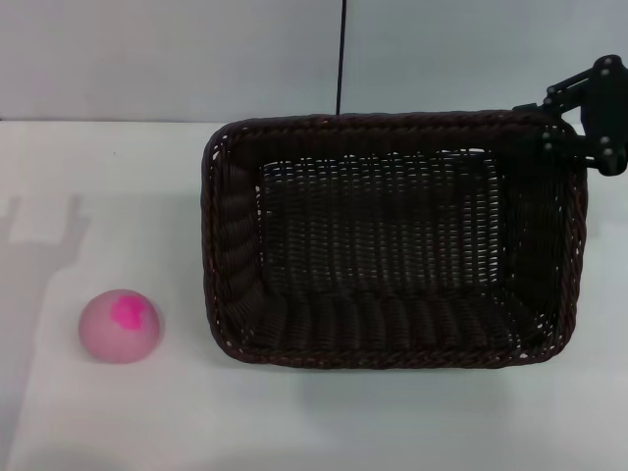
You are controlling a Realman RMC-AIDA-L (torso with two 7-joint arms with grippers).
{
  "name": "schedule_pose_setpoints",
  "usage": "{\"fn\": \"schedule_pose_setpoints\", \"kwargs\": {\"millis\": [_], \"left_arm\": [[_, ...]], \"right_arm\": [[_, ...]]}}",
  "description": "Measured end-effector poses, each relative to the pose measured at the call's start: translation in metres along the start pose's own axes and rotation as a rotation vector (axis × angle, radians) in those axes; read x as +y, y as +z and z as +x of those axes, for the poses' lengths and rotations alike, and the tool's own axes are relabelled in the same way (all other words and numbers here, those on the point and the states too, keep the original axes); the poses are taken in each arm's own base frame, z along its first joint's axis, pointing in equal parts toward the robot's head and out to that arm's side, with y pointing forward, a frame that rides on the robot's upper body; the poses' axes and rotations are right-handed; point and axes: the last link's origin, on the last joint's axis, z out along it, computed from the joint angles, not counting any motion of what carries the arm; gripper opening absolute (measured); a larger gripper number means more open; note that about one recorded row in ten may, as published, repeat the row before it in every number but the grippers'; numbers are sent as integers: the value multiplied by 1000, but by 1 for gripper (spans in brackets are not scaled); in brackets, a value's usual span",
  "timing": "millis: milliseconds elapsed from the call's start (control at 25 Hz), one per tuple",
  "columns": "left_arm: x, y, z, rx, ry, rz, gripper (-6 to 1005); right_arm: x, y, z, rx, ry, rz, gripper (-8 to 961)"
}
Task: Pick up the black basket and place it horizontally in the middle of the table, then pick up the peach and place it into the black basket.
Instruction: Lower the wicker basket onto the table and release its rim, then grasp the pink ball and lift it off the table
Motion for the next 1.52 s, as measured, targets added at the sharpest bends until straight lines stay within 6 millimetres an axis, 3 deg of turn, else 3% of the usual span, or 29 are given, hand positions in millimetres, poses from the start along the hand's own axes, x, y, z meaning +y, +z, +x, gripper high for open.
{"fn": "schedule_pose_setpoints", "kwargs": {"millis": [440, 640, 960, 1160, 1320, 1360, 1440, 1520], "left_arm": [[0, -2, -1, -8, -16, 7, 802], [0, -6, -2, -15, -20, 11, 802], [0, -8, -2, -24, -19, 10, 801], [-1, -8, -1, -25, -12, -14, 801], [-7, -7, 2, -30, -25, -26, 801], [-9, -7, 2, -34, -26, -30, 801], [-13, -8, 4, -49, -25, -44, 801], [-18, -11, 7, -74, -4, -97, 801]], "right_arm": [[-8, 9, -1, 4, 8, 40, 211], [-14, 7, 2, -8, 3, 111, 411], [-20, -27, 19, -204, 31, 421, 410], [1, -44, 42, -346, 141, 556, 410], [33, -61, 67, -524, 260, 747, 411], [49, -70, 81, -596, 313, 848, 411], [56, -75, 87, -628, 338, 894, 411], [74, -84, 107, -699, 422, 1011, 410]]}}
